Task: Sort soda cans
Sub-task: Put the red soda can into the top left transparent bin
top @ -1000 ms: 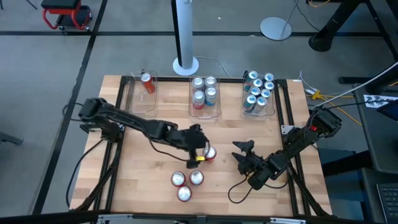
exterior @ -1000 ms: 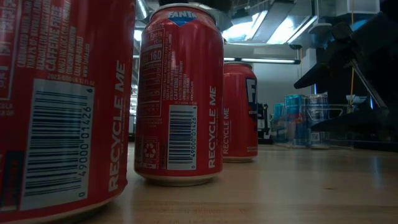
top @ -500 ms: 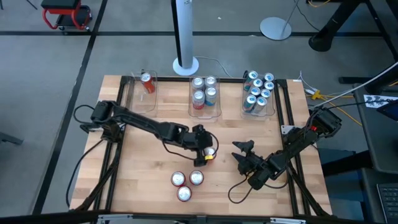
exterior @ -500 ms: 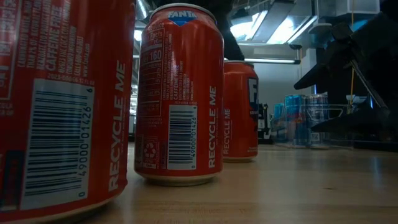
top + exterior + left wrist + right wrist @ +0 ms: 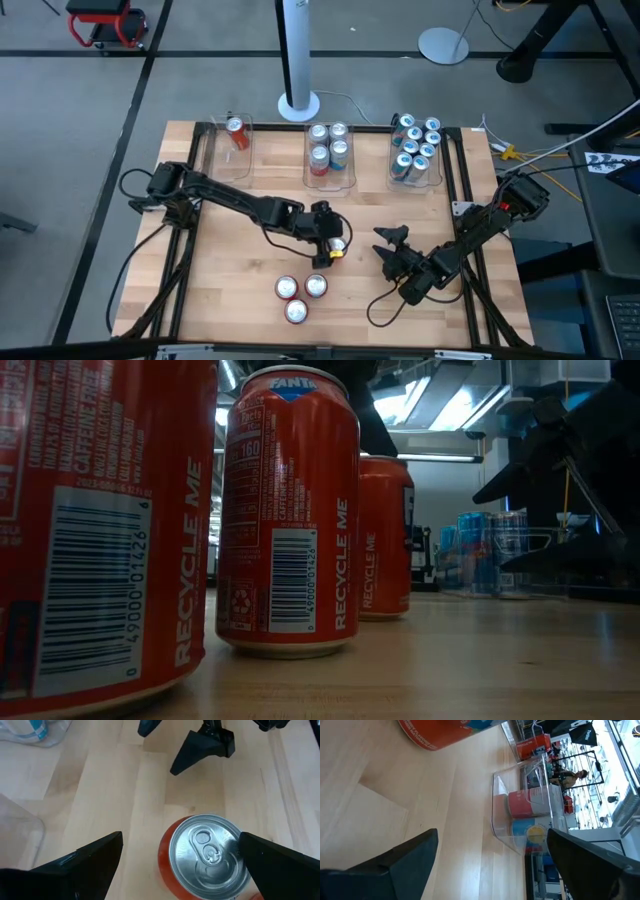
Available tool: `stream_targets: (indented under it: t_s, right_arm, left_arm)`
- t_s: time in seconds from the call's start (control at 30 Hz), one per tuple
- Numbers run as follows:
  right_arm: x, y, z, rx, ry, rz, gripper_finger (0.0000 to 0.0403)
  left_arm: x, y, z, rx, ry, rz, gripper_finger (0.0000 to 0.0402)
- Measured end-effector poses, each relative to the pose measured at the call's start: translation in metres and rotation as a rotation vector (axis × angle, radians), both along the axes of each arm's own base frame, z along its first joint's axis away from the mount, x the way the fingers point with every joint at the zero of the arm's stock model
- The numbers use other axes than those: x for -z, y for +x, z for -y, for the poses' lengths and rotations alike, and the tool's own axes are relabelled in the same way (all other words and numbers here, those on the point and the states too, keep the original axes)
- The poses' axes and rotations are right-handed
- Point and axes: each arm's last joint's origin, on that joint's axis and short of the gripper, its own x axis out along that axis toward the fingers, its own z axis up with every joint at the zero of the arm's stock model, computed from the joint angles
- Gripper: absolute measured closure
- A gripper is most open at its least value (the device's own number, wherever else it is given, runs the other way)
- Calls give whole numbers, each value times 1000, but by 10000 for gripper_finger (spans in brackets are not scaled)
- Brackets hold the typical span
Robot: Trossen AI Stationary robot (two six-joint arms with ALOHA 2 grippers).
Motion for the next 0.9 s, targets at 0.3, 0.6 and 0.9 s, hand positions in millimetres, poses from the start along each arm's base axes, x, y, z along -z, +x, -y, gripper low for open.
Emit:
stream_targets:
  t_s: [0.3, 0.6, 0.9]
  right_arm:
    - [0, 0, 0, 0, 0, -1, 29]
    - [0, 0, 0, -1, 0, -1, 29]
    - [0, 0, 0, 0, 1, 1, 29]
  left_arm:
    - [-21, -7, -2, 6, -4, 54, 13]
    - [-5, -10, 15, 53, 4, 5, 13]
    - [10, -5, 8, 13, 34, -30, 13]
